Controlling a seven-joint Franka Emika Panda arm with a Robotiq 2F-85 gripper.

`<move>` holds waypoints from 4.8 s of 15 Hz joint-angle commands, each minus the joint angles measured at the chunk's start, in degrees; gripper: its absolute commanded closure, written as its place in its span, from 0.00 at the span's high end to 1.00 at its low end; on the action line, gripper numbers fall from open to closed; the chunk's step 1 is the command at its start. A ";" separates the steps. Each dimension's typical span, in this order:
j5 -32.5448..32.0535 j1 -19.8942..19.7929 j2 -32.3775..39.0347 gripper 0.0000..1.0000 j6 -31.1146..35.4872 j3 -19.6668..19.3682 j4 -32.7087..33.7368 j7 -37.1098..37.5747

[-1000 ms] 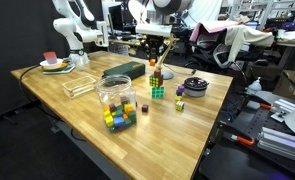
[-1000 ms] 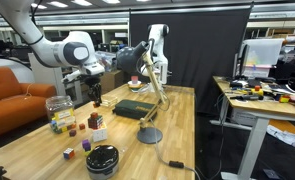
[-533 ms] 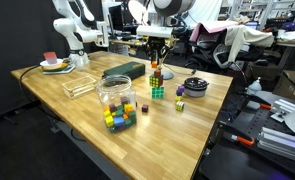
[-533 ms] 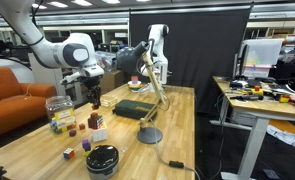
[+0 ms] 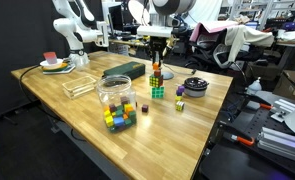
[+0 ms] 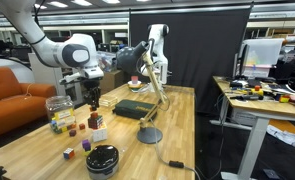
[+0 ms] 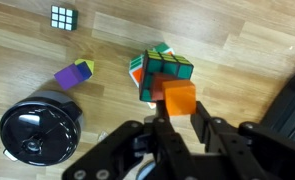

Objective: Stack the orange cube on the Rubik's cube

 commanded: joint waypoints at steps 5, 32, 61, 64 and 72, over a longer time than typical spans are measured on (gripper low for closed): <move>2.57 -2.33 0.69 0.07 -0.39 1.35 0.83 0.51; 7.67 -3.77 2.79 0.07 -1.54 2.63 2.29 -0.26; 7.00 -3.42 0.20 0.07 0.74 2.19 -0.86 0.48; 7.07 -3.49 -0.11 0.07 0.72 2.23 -1.30 0.46; 7.99 -3.93 -0.05 0.55 0.45 2.70 -1.37 -0.16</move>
